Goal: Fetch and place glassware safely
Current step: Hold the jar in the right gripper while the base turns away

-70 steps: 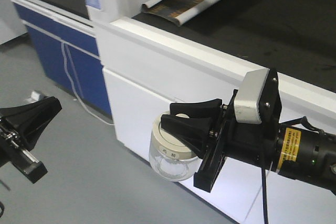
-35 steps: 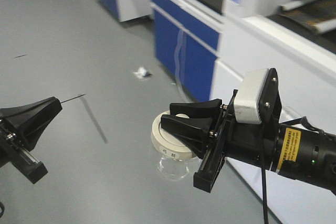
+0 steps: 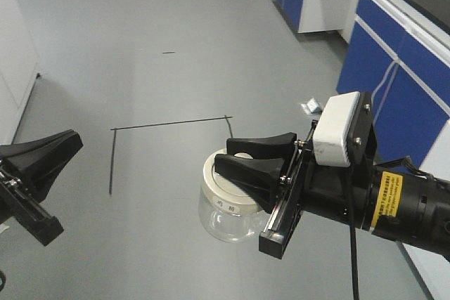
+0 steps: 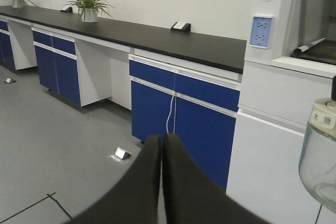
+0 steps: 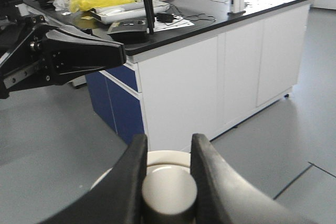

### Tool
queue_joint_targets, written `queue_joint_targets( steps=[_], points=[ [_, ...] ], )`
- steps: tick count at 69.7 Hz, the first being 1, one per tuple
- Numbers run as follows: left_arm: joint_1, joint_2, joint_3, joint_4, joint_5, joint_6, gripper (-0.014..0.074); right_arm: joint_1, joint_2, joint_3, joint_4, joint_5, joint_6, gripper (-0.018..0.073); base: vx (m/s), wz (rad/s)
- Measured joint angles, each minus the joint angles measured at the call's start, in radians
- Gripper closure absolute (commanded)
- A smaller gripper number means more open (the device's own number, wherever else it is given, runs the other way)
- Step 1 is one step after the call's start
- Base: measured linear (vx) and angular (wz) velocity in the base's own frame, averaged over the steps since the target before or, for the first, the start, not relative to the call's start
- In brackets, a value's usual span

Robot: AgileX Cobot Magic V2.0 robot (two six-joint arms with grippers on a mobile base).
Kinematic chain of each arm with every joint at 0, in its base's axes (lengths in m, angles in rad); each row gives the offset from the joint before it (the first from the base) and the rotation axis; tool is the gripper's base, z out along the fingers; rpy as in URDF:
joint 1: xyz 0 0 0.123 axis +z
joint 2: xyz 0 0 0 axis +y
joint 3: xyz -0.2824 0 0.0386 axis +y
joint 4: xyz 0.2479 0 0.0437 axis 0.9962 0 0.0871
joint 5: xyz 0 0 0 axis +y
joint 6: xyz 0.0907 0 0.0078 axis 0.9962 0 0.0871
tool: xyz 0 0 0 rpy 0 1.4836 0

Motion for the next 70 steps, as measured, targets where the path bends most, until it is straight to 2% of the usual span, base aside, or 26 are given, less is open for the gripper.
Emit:
queue_joint_targets(
  steps=[35, 70],
  points=[
    [0.000, 0.000, 0.000, 0.000, 0.000, 0.000, 0.0597, 0.000, 0.000, 0.000, 0.000, -0.001, 0.000, 0.0560, 0.16, 0.20],
    [0.000, 0.000, 0.000, 0.000, 0.000, 0.000, 0.0597, 0.000, 0.000, 0.000, 0.000, -0.001, 0.000, 0.0560, 0.37, -0.03]
  ],
)
